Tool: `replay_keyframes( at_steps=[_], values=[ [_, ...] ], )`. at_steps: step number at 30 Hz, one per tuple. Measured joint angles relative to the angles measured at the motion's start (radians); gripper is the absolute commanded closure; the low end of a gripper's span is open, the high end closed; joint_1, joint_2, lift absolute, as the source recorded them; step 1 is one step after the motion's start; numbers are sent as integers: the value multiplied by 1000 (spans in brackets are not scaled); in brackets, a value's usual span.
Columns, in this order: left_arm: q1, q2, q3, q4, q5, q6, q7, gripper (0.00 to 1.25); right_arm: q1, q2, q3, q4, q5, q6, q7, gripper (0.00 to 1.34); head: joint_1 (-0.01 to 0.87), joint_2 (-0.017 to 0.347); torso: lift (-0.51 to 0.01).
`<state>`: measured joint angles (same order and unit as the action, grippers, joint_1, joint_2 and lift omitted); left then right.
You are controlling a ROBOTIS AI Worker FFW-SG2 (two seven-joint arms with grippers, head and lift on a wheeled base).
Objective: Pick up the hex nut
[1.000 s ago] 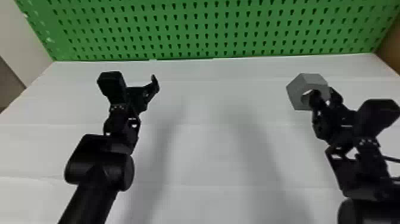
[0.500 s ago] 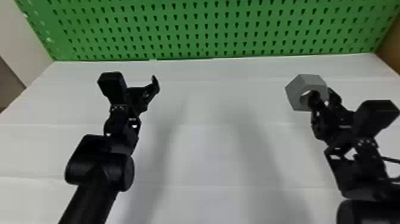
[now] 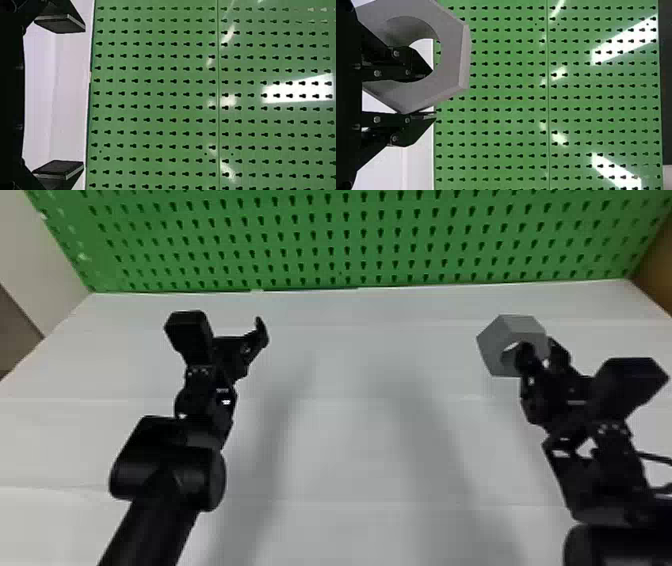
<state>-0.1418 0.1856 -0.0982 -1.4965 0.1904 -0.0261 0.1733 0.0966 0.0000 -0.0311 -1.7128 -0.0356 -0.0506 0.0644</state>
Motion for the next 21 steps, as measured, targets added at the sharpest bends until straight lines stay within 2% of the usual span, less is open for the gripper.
replay_keyframes(
  at_steps=[21],
  values=[
    [-2, 0, -2, 1, -2, 0, 0, 81, -6, 0, 7, 10, 0, -2, 0, 1046, 785, 150, -81]
  ],
)
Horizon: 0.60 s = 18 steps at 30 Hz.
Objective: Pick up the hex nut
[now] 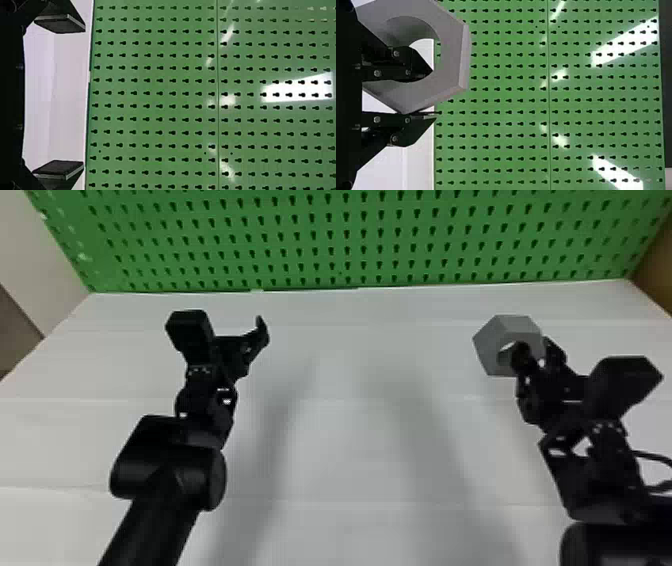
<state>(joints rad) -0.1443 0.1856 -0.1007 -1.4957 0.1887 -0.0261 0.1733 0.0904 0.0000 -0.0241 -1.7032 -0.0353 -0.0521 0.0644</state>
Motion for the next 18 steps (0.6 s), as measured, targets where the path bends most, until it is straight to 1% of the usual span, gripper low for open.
replay_keyframes(
  at_steps=[18],
  values=[
    [9, 0, -8, -1, 4, 0, 0, 81, 2, 0, -4, 2, 0, -2, 0, 1046, 785, 149, -81]
  ],
)
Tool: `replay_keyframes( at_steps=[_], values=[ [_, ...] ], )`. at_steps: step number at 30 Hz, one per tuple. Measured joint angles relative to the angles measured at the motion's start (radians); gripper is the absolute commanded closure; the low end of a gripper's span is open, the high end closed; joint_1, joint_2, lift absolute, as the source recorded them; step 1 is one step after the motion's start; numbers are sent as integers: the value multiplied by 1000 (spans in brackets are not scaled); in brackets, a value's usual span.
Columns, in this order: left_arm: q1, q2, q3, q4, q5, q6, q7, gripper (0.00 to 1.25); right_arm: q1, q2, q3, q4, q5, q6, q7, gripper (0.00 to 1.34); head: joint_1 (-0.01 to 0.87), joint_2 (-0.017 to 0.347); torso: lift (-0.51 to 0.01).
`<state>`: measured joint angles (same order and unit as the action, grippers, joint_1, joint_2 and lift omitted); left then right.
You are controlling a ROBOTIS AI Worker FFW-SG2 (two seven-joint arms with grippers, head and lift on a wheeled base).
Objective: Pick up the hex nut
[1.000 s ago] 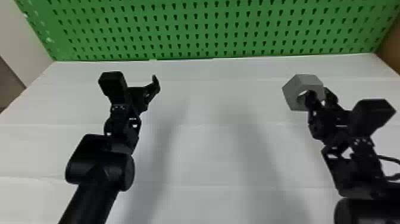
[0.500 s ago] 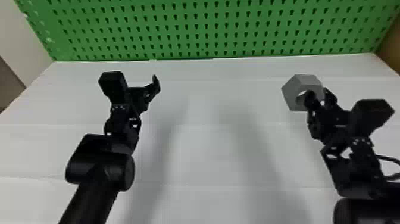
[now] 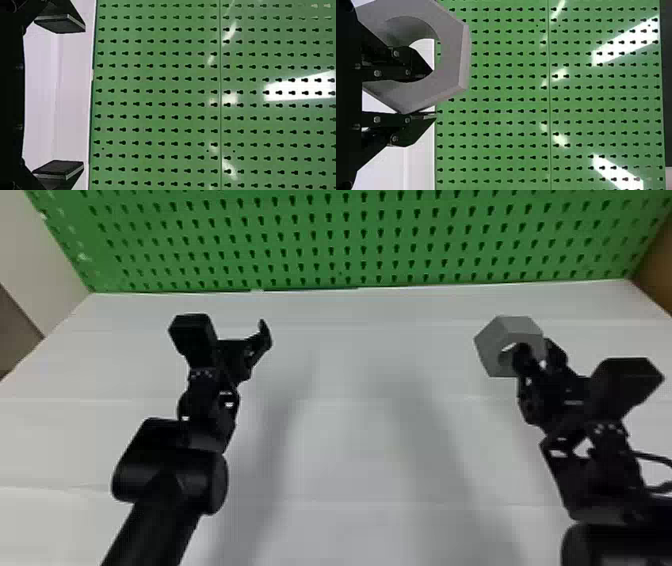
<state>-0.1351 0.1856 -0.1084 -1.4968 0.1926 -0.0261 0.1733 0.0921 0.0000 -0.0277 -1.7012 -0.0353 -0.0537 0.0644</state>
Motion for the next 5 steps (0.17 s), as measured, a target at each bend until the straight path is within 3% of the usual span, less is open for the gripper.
replay_keyframes(
  at_steps=[5],
  values=[
    [1, 0, -1, 0, 1, 0, 0, 81, 1, 0, 0, 0, 0, 0, 0, 1046, 785, 150, -81]
  ],
)
